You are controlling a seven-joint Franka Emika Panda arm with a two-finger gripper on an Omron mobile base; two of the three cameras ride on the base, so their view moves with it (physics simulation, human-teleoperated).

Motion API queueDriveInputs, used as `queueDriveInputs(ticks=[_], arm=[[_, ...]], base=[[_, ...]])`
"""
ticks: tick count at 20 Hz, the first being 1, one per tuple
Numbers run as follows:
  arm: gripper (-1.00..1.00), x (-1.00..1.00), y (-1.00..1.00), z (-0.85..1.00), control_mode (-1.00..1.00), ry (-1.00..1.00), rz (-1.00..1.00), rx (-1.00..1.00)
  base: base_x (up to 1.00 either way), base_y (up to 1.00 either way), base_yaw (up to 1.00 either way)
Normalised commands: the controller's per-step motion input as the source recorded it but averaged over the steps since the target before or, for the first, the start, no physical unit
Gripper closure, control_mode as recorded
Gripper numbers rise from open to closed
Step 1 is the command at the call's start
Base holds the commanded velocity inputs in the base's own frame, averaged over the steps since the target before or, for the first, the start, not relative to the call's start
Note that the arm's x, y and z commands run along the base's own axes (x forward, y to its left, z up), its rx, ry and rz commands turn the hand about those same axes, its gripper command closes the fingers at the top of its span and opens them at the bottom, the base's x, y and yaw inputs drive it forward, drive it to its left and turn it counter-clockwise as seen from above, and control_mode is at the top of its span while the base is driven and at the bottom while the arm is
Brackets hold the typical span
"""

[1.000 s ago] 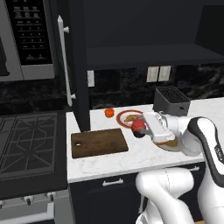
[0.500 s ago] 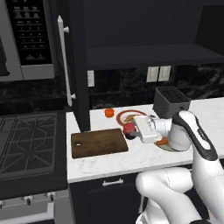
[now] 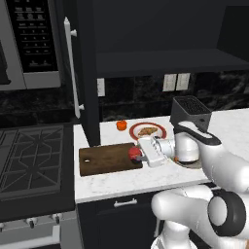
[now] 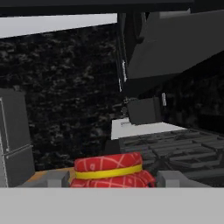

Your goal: From the different types of pastries on the counter, select a croissant and place it on the cutting board. Then retrieve a jar of jam from the cabinet and place it alongside the croissant on the cutting board.

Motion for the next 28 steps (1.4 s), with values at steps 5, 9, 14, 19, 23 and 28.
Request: queueDriveInputs(ticks=[5,9,14,19,23,28], arm=[[1.00,0.30,0.02,-0.16,-1.00,-0.01,0.00,0.00],[1.00,0.36,0.00,0.00,-1.00,-0.05,0.00,0.00],[1.00,0.26,0.05,-0.04,-1.00,-0.04,0.00,0.00],[1.00,0.14,0.22,-0.22,-1.00,0.00,0.00,0.00],[1.00,0.07,0.27,-0.21,-1.00,0.00,0.00,0.00],[1.00,0.14,0.16,-0.17,-1.00,0.00,-0.03,0.00]], base=[[0.00,0.00,0.00],[0.00,0.00,0.00],[0.00,0.00,0.00],[0.00,0.00,0.00],[0.00,0.00,0.00],[0.00,0.00,0.00]])
